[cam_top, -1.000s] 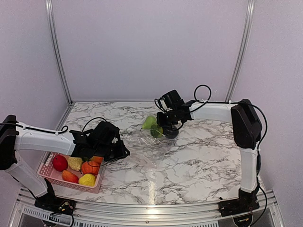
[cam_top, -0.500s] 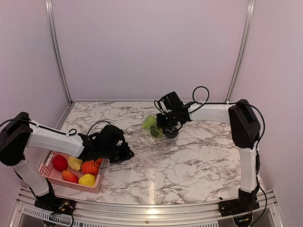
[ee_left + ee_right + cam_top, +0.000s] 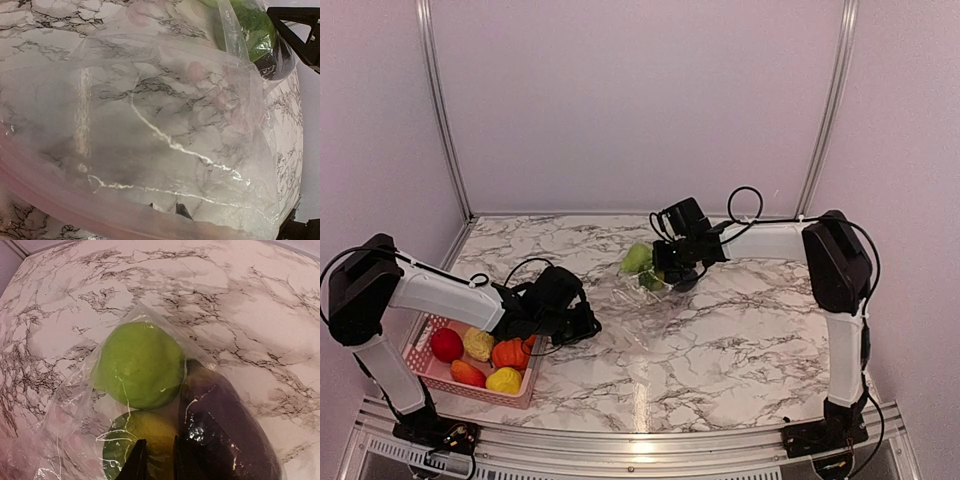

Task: Open the zip-top bag and remove the fake food
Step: Pick up the fake fruit from the zipper food storage bag.

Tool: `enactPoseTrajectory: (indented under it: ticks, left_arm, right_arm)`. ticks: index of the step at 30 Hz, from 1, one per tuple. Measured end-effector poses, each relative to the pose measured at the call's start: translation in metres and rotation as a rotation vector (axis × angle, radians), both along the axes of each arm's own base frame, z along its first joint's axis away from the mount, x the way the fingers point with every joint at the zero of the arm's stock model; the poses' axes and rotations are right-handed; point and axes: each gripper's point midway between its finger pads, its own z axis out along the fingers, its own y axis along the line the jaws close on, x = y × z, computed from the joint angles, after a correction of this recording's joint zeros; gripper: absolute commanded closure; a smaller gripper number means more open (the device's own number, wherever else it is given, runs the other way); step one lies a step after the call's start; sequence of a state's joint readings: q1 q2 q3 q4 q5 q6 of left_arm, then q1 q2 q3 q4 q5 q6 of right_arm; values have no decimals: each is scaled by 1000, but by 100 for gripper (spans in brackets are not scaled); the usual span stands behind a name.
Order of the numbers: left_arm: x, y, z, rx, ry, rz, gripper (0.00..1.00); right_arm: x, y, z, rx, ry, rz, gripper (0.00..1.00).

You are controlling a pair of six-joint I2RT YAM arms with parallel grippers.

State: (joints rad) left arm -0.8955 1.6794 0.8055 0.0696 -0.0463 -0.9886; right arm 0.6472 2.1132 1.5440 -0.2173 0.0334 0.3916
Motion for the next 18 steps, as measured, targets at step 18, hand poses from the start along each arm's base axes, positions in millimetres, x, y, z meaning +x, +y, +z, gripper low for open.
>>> enactPoseTrajectory:
  ticks: [18]
  left_arm:
    - [9,-6,4,-2,-20,8,78]
  right_arm:
    - [-10,-4,-6,64,90,15,79]
